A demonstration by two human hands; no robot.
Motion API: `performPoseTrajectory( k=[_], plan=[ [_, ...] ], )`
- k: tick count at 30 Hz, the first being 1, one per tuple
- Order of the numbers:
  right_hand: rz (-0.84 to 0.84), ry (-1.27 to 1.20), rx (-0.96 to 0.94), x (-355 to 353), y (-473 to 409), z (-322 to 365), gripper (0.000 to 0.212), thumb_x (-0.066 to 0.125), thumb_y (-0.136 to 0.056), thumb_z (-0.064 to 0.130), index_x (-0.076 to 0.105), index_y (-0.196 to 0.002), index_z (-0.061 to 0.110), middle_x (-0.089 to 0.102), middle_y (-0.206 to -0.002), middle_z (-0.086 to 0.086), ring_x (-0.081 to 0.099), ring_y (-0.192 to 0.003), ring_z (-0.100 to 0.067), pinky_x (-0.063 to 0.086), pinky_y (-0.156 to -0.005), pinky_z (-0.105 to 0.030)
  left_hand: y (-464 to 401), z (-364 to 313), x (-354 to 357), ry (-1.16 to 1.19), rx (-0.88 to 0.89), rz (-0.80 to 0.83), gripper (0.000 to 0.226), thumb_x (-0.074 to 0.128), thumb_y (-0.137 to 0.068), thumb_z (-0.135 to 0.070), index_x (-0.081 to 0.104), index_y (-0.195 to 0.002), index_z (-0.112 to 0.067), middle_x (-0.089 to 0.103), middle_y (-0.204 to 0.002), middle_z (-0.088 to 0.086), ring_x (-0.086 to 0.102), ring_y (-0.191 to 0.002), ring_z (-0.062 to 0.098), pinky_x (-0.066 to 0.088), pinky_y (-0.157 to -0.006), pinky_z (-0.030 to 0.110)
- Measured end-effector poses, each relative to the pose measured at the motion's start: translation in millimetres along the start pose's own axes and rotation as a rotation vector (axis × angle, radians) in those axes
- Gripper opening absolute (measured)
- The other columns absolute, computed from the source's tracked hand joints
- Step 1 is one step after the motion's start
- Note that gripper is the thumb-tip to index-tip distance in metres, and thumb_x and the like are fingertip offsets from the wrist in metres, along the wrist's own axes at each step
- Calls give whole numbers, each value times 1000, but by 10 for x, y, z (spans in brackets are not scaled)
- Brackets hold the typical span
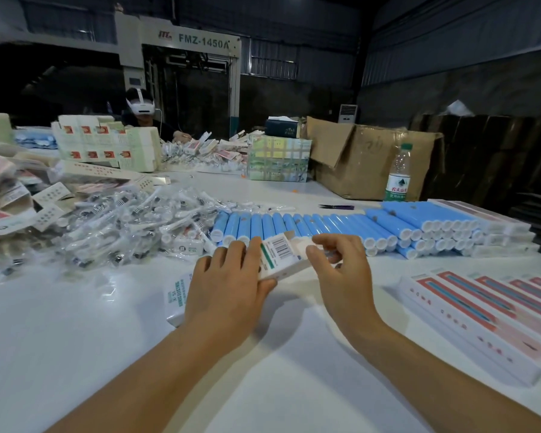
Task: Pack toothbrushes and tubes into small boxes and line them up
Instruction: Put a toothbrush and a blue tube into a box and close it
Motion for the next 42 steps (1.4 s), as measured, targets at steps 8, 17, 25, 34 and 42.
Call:
performPoseTrajectory(
  k=[8,17,25,34,42],
  plan=[
    [129,38,38,79,47,-28,21,60,-90,6,71,-107,12,63,-86,5,57,-76,-8,47,-71,-25,-1,-12,-6,-45,-12,11,66,23,-97,-56,0,-147,-20,28,-140,0,33,-124,21,27,-99,34],
    [120,32,35,102,76,-32,23,60,-89,3,72,-107,12,65,-83,-1,57,-71,-13,50,-69,-32,8,-44,26,-97,-4,49,67,25,-97,-55,1,-146,-17,30,-139,3,34,-122,24,28,-98,36],
    [159,13,63,122,109,-45,39,58,-90,2,60,-127,14,62,-73,5,55,-63,-7,55,-66,-29,55,-80,-42,-130,55,-57,70,84,-60,-46,67,-113,-3,66,-88,12,62,-73,29,50,-62,40],
    [252,-27,290,114,20,-40,37,54,-93,9,58,-127,22,57,-65,7,51,-56,-1,40,-48,-12,95,-136,-7,-190,44,46,72,36,-96,-54,16,-150,-11,42,-133,8,44,-116,27,33,-91,39],
    [242,70,166,170,63,-35,31,49,-94,7,60,-79,31,63,-97,6,57,-93,-7,44,-65,-12,107,-154,-38,-160,107,-112,68,85,-59,-44,68,-110,-1,65,-85,12,61,-69,27,48,-57,39]
  ],
)
Point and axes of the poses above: each hand's wrist, its own y-axis away from the middle knuckle, its own x-axis out of the palm, z = x × y, the point moved 1 cm from there along -y, towards the middle knuckle
